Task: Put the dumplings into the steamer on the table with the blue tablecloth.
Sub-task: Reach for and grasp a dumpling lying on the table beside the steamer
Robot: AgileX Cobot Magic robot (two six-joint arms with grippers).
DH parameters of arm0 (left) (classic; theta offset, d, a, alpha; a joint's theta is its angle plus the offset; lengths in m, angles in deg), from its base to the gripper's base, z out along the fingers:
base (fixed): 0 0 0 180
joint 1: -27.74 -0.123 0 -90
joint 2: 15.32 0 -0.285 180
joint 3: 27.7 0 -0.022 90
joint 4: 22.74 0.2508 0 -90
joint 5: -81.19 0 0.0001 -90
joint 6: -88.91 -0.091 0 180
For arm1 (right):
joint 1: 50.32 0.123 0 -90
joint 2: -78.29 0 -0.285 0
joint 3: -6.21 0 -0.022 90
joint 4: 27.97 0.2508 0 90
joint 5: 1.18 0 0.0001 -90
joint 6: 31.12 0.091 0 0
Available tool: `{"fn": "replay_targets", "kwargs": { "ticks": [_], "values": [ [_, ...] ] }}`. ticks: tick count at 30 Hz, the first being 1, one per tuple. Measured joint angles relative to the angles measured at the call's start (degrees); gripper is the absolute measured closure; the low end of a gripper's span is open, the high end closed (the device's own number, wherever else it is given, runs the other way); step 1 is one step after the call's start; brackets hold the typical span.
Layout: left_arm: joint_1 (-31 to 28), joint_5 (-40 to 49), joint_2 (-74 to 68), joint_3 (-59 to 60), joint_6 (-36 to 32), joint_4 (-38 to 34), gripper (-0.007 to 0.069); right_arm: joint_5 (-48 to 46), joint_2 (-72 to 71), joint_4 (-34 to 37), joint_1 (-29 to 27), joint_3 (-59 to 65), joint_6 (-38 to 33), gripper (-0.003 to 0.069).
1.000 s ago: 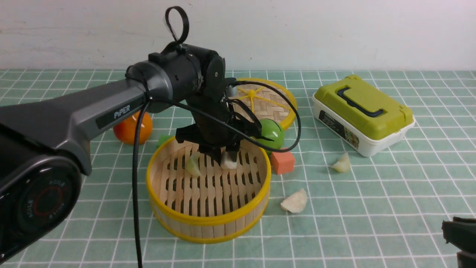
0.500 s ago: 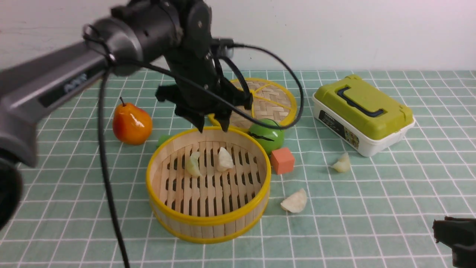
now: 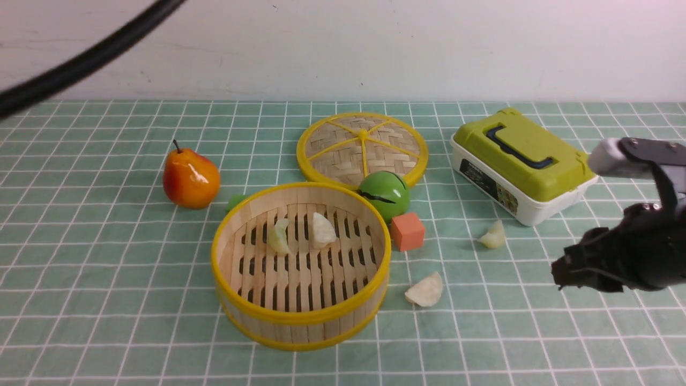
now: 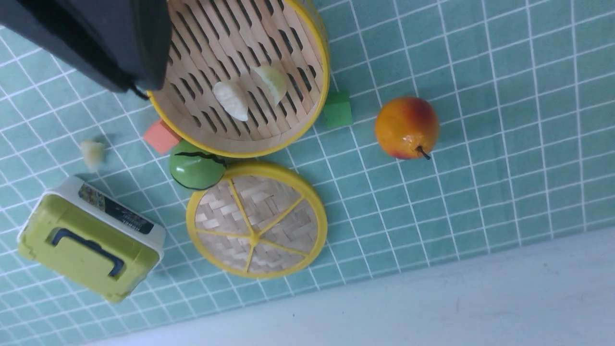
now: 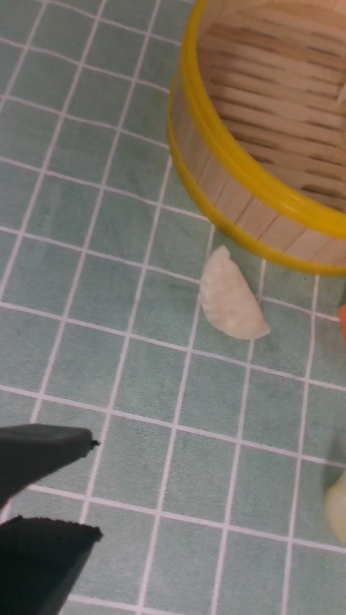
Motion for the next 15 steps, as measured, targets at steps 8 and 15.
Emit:
{"fn": "replay_targets", "kwargs": {
  "ticks": [8, 15],
  "values": [
    [0.0, -11.85, 29.31, 37.81, 11.02, 10.59, 0.0638, 2.4, 15.91, -1.64, 10.44, -8.78, 2.95, 0.0408],
    [0.0, -13.4, 44.02, 57.15, 13.08, 18.74, 0.0638, 8.76, 25.38, -10.43, 16.4, -13.96, 11.19, 0.0298]
  ]
}}
